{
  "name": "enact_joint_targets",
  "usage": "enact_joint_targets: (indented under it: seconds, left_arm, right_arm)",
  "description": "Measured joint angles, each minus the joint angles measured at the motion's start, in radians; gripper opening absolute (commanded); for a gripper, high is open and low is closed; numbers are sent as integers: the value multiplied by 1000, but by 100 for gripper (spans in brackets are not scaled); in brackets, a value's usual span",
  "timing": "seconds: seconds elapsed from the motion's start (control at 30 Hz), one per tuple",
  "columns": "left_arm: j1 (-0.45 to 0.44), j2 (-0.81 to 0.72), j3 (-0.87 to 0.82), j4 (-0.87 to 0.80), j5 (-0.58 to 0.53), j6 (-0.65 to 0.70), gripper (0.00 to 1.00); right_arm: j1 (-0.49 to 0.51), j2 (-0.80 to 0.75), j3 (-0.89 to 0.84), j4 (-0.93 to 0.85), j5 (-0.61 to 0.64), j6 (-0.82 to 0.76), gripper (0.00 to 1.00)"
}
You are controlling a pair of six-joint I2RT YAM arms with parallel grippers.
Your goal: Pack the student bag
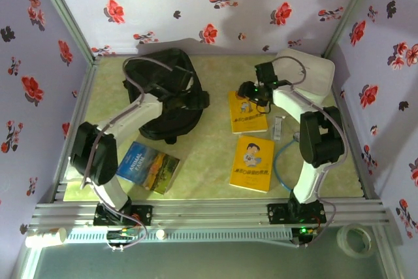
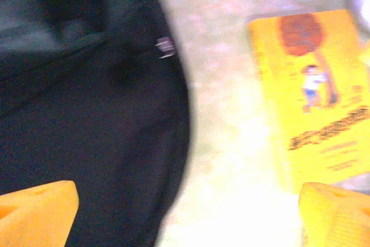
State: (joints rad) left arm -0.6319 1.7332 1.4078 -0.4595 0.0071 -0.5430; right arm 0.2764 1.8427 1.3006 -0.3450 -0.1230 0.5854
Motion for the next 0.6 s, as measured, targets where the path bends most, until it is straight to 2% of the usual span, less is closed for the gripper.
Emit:
enact_joint_targets:
  seconds: [0.13, 0.27, 0.5, 0.6]
  left_arm:
    - [-70, 109, 93, 45, 44, -42, 100]
    - [-117, 219, 153, 51, 82, -85, 98]
    - [-145, 367, 250, 39, 118, -160, 93]
    - [-147, 427, 311, 21, 122, -193, 87]
  right_arm:
    - [-25, 6, -35, -99, 118, -24, 59]
    - [-23, 20, -25, -163, 200, -53, 58]
    - [-23, 71, -16, -184, 197, -98, 47]
    - [-23, 81, -12, -180, 171, -114, 39]
